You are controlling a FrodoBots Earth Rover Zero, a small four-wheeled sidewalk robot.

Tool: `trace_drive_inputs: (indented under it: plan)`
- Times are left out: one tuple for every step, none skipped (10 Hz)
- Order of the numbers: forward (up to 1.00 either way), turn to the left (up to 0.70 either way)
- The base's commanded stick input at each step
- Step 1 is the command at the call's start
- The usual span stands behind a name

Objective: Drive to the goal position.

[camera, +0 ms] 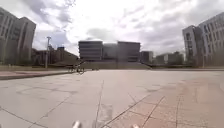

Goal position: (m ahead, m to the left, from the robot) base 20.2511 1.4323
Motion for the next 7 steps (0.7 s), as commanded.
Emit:
trace_drive_inputs:
  plan:
    - [0.06,0.0]
    - [0.06,0.0]
    - [0.06,0.0]
    - [0.06,0.0]
    - [0.06,0.0]
    - [0.06,0.0]
    - [0.06,0.0]
